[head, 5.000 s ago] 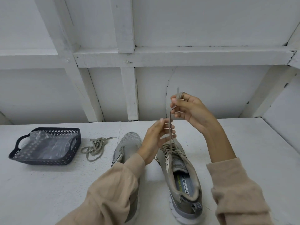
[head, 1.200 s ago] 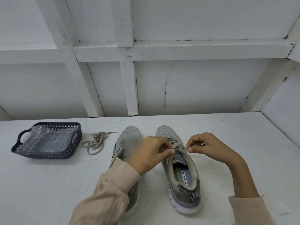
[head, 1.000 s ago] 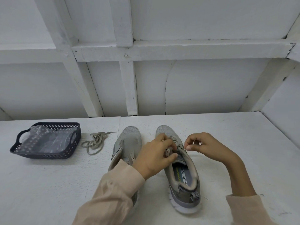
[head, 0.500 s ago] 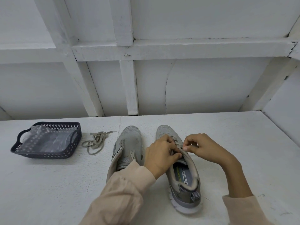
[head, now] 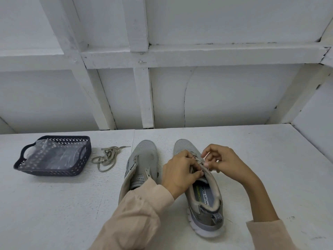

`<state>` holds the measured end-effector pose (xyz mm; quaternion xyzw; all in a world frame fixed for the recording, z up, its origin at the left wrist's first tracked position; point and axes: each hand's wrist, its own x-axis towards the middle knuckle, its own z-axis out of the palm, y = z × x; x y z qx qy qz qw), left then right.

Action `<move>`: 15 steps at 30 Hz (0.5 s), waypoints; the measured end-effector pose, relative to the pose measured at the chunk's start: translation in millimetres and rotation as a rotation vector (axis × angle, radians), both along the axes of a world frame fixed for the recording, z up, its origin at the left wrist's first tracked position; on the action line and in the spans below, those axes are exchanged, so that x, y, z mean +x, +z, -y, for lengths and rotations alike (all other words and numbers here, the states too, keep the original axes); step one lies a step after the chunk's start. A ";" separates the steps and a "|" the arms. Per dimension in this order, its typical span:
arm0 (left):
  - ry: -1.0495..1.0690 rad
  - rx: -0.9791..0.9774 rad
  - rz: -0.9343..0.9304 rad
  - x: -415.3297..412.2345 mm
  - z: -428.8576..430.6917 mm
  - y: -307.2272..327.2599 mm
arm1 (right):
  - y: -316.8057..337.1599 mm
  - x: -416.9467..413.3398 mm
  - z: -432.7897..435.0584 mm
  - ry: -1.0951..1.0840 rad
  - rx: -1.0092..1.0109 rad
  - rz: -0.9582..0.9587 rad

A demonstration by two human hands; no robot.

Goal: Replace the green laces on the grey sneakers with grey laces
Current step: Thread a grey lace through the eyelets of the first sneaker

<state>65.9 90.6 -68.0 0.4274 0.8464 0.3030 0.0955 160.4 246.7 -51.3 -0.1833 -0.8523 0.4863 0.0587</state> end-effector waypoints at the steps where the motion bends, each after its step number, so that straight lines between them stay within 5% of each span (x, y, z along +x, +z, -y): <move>1: -0.002 0.000 -0.002 -0.6 0.4 -0.2 | 0.4 0.2 -0.2 0.001 -0.004 -0.010; 8: -0.010 -0.017 -0.050 -2.2 2.4 2.2 | 6.3 3.7 6.2 0.165 0.050 0.006; 15: -0.059 -0.029 -0.100 -1.7 5.4 1.8 | -3.9 -1.7 15.3 0.089 0.217 0.059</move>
